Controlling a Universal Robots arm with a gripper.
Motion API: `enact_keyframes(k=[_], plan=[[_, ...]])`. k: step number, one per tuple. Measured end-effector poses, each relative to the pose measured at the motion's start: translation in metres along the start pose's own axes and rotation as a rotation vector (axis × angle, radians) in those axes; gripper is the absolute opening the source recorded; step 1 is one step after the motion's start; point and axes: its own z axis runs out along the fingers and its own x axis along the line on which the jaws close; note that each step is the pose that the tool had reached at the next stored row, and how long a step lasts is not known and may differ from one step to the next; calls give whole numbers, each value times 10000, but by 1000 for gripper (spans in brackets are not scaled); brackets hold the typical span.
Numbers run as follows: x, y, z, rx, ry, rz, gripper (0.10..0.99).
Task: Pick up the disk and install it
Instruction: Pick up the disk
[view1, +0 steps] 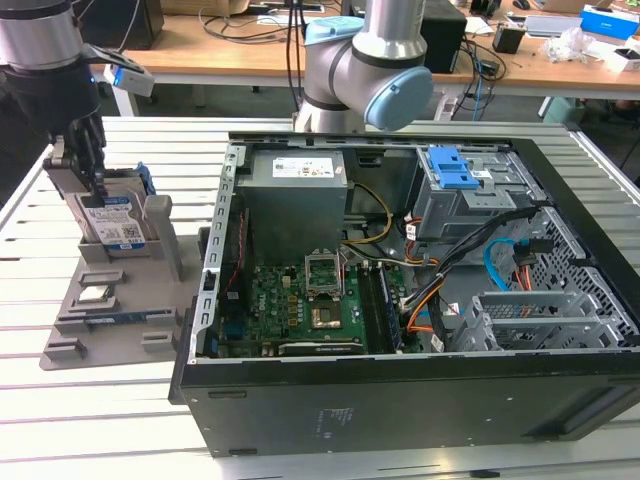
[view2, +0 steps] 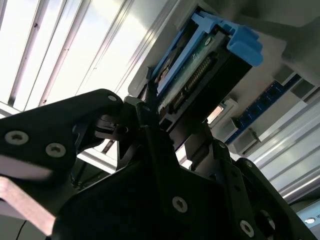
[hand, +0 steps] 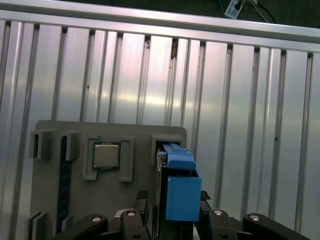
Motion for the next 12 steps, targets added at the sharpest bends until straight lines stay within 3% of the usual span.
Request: enact_keyframes(k=[9, 12], plan=[[2, -18, 36, 1, 0, -1, 482], [2, -17, 37, -1, 1, 0, 369]])
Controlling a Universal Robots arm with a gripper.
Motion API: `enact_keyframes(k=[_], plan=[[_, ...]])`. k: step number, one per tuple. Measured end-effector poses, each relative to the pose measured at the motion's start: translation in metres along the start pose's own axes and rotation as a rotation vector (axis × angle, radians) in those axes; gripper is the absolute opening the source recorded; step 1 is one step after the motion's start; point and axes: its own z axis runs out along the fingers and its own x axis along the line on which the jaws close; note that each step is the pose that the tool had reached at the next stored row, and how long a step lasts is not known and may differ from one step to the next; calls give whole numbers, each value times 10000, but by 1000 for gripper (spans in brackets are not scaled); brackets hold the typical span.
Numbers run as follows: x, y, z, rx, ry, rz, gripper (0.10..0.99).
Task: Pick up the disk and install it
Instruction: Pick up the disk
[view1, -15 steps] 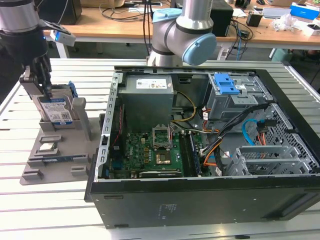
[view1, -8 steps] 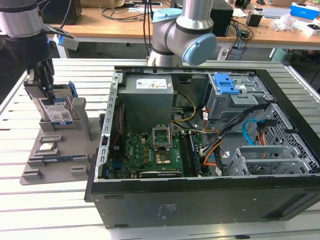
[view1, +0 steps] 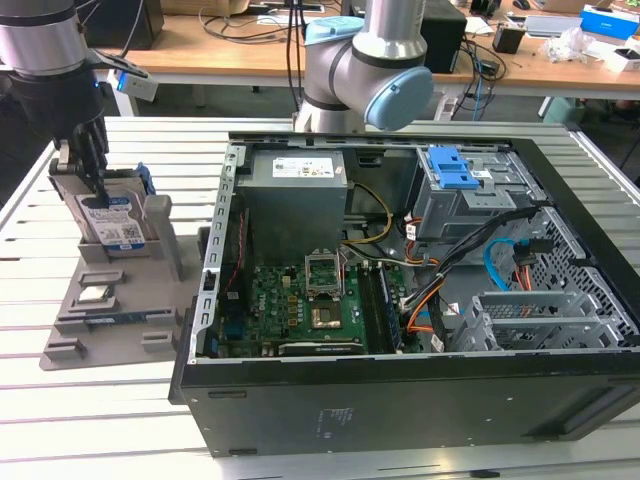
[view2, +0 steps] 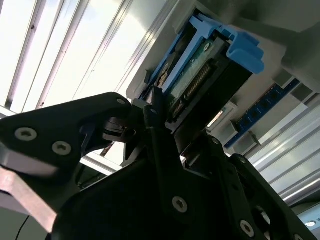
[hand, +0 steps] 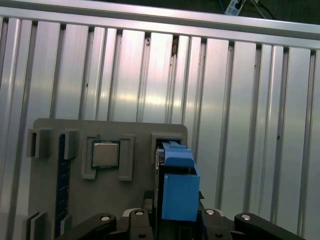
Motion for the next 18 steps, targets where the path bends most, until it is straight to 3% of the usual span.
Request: enact_keyframes(k=[13, 18], plan=[[0, 0, 4, 1, 0, -1, 369], [-3, 3, -67, 2, 0, -1, 369]])
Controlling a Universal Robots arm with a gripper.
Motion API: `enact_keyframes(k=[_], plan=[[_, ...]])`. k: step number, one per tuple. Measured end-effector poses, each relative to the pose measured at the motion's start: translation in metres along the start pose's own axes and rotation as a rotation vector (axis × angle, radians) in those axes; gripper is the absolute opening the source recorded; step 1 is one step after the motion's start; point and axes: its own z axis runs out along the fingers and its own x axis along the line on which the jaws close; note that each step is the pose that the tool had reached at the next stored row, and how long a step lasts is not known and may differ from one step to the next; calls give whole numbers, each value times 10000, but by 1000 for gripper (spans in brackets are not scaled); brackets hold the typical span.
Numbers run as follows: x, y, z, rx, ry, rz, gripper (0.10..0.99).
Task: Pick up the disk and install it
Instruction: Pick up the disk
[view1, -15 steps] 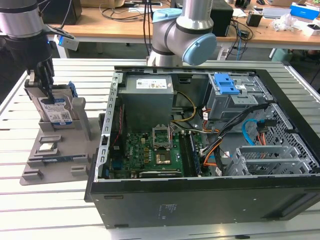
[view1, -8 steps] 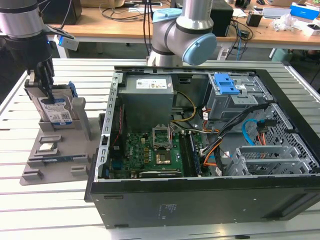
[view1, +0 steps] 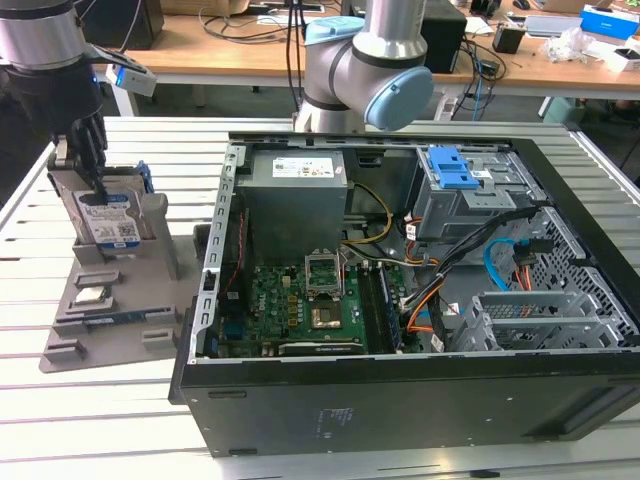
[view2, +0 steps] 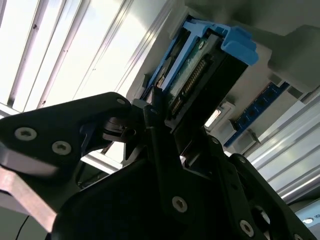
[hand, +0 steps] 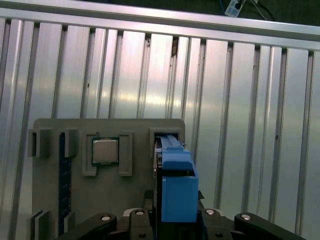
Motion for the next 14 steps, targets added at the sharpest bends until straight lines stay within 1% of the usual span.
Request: enact_keyframes(k=[6, 9, 14], plan=[[-9, 2, -72, 0, 0, 0, 369], [-14, 4, -142, 0, -1, 1, 369], [-18, 8, -228, 0, 0, 0, 369]])
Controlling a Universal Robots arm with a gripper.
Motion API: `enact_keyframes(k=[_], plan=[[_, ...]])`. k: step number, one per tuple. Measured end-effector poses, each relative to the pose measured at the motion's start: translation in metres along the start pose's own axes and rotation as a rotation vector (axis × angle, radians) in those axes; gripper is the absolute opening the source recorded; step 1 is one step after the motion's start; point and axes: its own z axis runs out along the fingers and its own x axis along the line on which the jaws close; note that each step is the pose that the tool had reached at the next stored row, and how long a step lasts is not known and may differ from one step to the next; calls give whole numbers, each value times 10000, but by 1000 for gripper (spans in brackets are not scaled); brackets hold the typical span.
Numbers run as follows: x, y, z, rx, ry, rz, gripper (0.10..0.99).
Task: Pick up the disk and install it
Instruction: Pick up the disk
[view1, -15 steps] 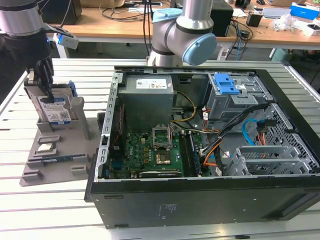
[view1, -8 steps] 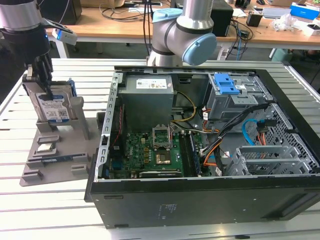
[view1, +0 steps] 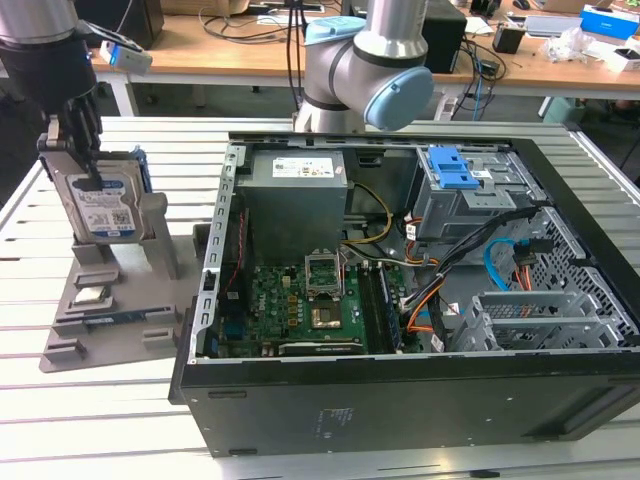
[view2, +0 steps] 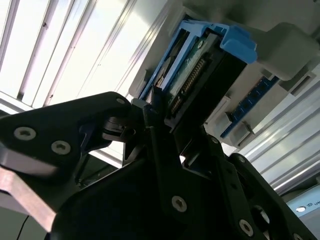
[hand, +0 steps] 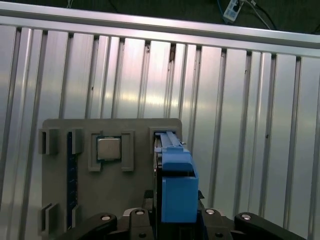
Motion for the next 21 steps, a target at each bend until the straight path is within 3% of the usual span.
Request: enact_keyframes(k=[10, 21], plan=[[-4, 5, -140, 1, 0, 0, 369], [-14, 14, -377, -1, 0, 0, 369]])
